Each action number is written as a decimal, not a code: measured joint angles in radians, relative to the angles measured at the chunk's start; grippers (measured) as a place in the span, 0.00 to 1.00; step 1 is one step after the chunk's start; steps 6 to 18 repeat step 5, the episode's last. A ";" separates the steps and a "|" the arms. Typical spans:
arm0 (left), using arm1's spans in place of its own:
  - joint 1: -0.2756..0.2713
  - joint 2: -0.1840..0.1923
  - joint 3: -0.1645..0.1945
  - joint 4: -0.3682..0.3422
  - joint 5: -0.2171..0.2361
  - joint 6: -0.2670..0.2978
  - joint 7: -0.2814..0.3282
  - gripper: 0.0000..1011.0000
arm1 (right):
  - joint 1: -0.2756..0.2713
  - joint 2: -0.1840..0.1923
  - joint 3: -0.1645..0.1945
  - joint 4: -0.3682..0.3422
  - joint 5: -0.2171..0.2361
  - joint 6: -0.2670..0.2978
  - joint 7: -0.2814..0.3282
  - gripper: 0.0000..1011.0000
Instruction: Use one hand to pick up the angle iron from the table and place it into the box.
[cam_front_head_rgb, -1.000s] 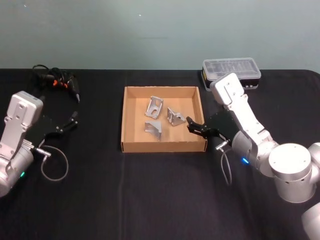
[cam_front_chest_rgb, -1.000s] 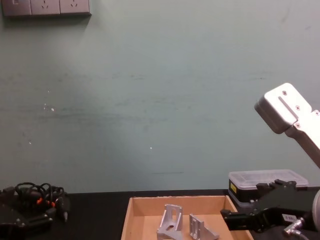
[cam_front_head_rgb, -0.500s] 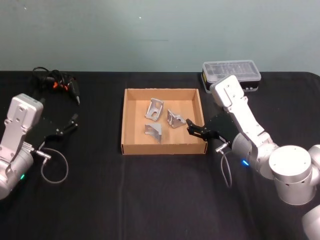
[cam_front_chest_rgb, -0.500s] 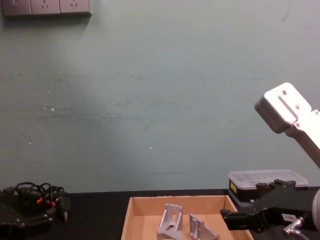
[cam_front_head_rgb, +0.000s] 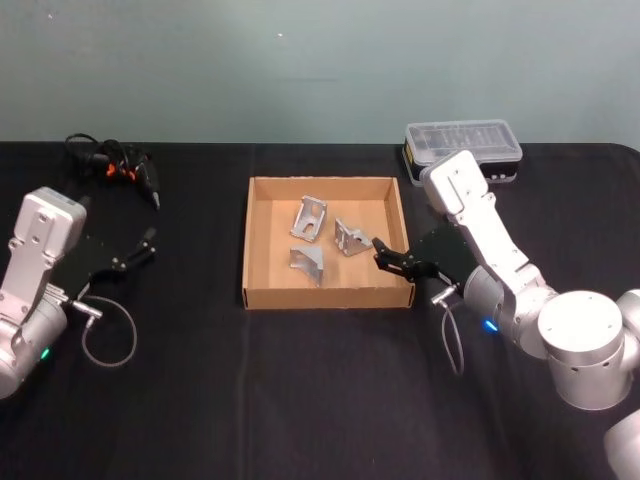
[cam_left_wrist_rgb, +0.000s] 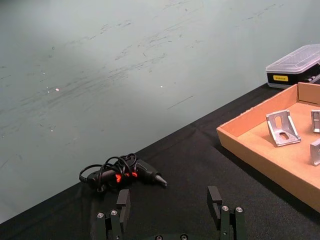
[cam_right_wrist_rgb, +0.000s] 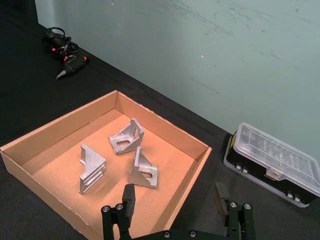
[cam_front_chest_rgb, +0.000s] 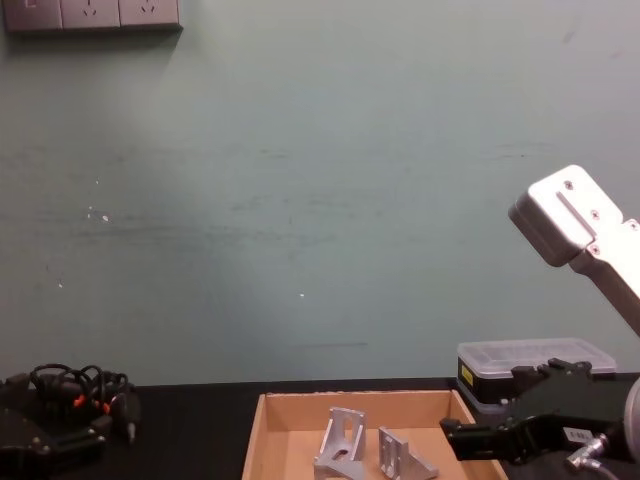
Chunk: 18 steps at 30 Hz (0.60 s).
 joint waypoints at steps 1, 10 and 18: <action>0.000 0.000 0.000 0.000 0.000 0.000 0.000 1.00 | 0.000 0.000 0.000 0.000 0.000 0.000 0.000 0.99; 0.000 0.000 0.000 0.000 0.000 0.000 0.000 1.00 | 0.000 0.000 0.000 0.000 0.000 0.000 0.000 0.99; 0.000 0.000 0.000 0.000 0.000 0.000 0.000 1.00 | 0.000 0.000 0.000 0.000 0.000 0.000 0.000 0.99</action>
